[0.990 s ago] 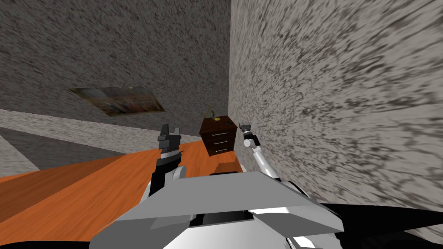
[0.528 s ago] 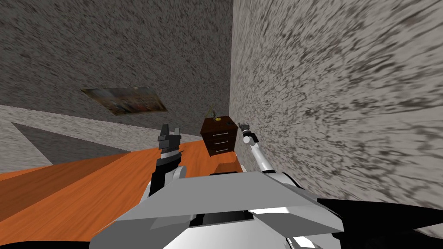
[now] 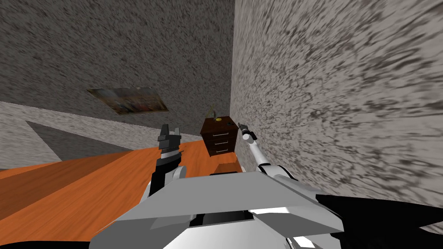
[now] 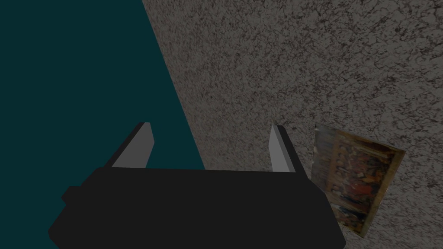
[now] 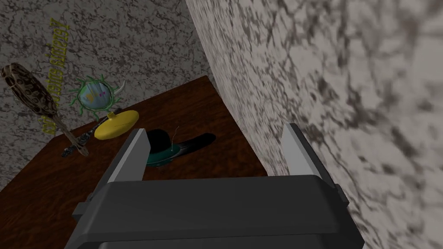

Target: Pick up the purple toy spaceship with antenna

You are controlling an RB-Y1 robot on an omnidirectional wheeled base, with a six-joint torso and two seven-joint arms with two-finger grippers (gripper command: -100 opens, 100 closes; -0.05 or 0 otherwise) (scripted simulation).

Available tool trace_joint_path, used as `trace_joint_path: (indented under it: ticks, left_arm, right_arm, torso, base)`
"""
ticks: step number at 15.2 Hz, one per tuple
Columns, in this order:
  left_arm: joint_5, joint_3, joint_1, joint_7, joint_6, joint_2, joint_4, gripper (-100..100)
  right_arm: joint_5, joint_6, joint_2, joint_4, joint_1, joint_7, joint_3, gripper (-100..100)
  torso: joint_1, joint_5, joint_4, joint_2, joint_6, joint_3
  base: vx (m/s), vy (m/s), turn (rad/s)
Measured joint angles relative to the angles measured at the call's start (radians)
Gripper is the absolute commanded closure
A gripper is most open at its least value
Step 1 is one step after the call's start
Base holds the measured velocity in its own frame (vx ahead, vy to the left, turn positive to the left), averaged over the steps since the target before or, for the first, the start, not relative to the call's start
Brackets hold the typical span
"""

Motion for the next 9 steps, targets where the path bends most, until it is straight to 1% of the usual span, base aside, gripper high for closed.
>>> trace_joint_path:
  ticks: [1,3,4,5,6,7,8,9]
  left_arm:
    - [0.000,0.000,0.000,0.000,0.000,0.000,0.000,0]
    - [0.000,0.000,0.000,0.000,0.000,0.000,0.000,0]
    - [0.000,0.000,0.000,0.000,0.000,0.000,0.000,0]
    - [0.000,0.000,0.000,0.000,0.000,0.000,0.000,0]
    - [0.000,0.000,0.000,0.000,0.000,0.000,0.000,0]
    - [0.000,0.000,0.000,0.000,0.000,0.000,0.000,0]
    - [0.000,0.000,0.000,0.000,0.000,0.000,0.000,0]
    - [0.000,0.000,0.000,0.000,0.000,0.000,0.000,0]
  right_arm:
    - [-0.006,0.005,0.003,0.018,-0.007,-0.009,-0.003,-100]
    - [-0.035,0.022,0.003,0.075,-0.047,-0.042,-0.015,-100]
    - [-0.052,0.034,0.006,0.102,-0.068,-0.061,-0.028,-100]
    - [-0.062,0.059,0.021,0.114,-0.080,-0.068,-0.056,-100]
    - [-0.067,0.073,0.025,0.131,-0.090,-0.072,-0.066,-100]
    - [-0.080,0.086,0.027,0.151,-0.110,-0.084,-0.077,-100]
    - [-0.095,0.094,0.025,0.176,-0.126,-0.100,-0.079,-100]
    - [-0.106,0.093,0.019,0.197,-0.133,-0.115,-0.072,-100]
  torso:
    - [0.000,0.000,0.000,0.000,0.000,0.000]
    - [-0.001,0.000,0.000,-0.001,0.000,-0.001]
    - [-0.002,0.000,0.000,-0.002,0.000,-0.001]
    - [-0.002,0.000,0.000,-0.002,0.000,-0.001]
    - [-0.001,0.000,0.000,-0.002,0.000,-0.001]
    - [-0.002,0.000,0.000,-0.002,0.000,-0.001]
    - [-0.002,0.000,0.000,-0.002,0.000,-0.001]
    - [-0.001,0.000,-0.001,-0.001,0.000,-0.001]
  base:
    - [0.048,-0.040,0.023]
    - [0.058,-0.055,0.044]
    - [0.066,-0.066,0.042]
    - [0.047,-0.049,0.016]
    - [0.056,-0.066,0.019]
    - [0.063,-0.066,0.033]
    - [0.045,-0.038,0.021]
    - [0.059,-0.041,0.019]
